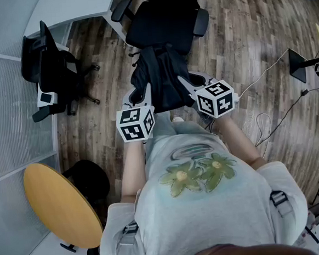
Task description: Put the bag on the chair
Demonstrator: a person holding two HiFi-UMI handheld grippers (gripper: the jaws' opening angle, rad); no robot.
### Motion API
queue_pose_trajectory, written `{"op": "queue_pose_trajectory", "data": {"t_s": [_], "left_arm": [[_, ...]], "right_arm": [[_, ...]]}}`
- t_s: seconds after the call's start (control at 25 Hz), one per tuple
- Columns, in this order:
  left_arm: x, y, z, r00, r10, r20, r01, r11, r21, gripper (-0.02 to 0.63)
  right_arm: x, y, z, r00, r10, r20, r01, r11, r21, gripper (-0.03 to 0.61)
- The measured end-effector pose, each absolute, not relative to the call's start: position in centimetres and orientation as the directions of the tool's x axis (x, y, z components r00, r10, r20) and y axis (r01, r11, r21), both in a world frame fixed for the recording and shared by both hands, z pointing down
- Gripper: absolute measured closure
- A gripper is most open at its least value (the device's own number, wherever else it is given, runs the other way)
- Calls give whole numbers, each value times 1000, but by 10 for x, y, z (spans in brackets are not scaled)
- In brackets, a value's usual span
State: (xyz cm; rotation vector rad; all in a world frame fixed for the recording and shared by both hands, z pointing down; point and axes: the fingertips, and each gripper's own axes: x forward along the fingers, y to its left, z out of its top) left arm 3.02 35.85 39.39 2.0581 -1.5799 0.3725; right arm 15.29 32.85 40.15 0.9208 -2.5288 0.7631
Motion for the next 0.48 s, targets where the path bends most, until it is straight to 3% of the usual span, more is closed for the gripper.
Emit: {"op": "queue_pose_trajectory", "data": {"t_s": [0.48], "left_arm": [[1,318,410,318,-792,521,-941,-197,275,543]], "right_arm": [[126,290,415,-701,-502,506,-704,601,-379,503]]}}
